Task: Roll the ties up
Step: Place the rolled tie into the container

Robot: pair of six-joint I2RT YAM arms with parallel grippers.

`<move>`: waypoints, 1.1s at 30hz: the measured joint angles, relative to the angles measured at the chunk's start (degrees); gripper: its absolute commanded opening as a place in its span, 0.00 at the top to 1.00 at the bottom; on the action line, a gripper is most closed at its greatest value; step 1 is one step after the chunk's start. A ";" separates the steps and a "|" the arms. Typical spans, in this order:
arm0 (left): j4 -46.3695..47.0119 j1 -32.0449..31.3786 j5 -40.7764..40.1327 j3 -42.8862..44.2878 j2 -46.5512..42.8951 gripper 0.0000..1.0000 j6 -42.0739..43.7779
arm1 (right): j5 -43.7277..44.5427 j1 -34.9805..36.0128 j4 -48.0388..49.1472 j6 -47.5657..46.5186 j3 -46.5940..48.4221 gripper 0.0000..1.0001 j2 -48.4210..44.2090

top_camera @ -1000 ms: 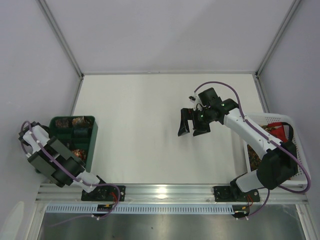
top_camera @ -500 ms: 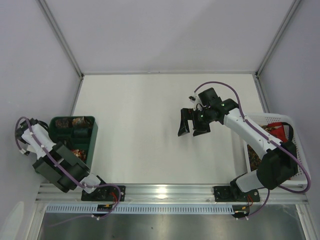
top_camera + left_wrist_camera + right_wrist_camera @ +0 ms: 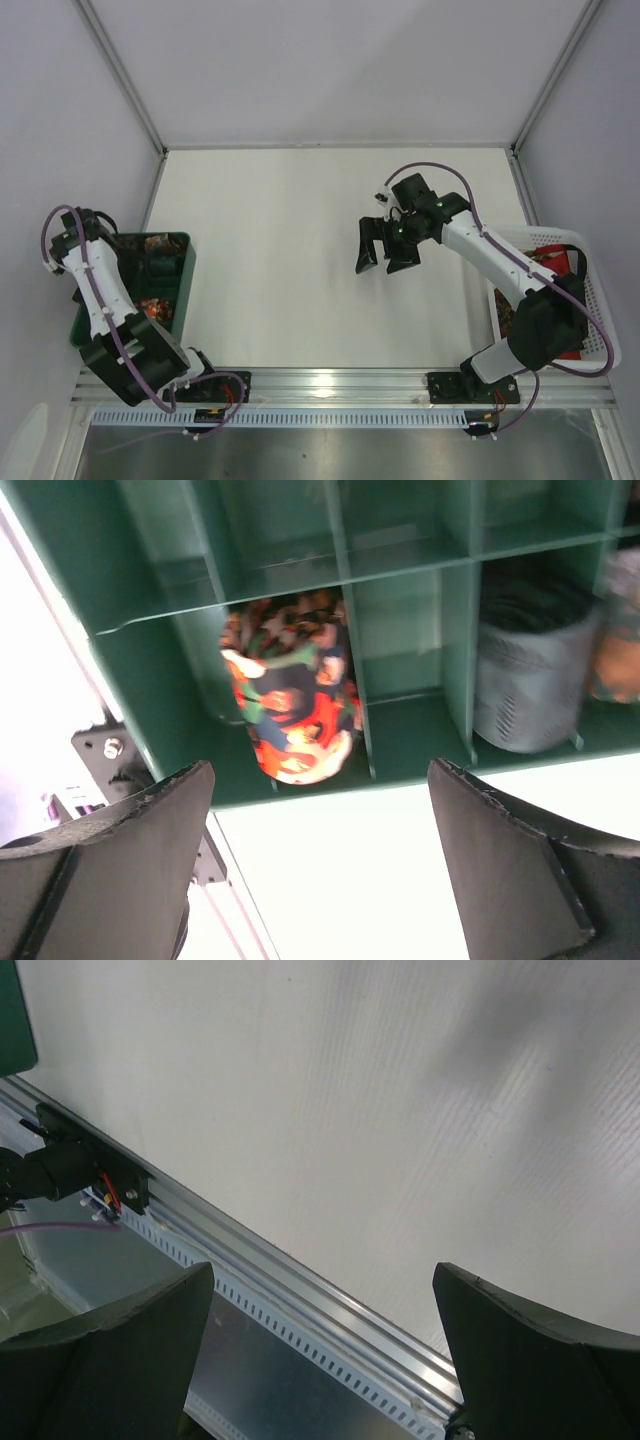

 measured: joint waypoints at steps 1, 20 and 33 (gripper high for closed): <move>0.37 -1.20 -0.42 0.09 -0.44 0.06 0.00 | 0.07 -0.02 -0.35 0.02 0.00 0.00 0.04; 9.51 -3.19 -0.72 -13.64 -5.97 0.15 -2.10 | -0.66 -2.69 -5.95 1.95 -0.04 0.00 0.07; 9.31 -3.19 -4.81 -13.53 -5.99 0.21 -2.10 | -0.55 -2.69 -6.43 1.92 0.02 0.00 0.81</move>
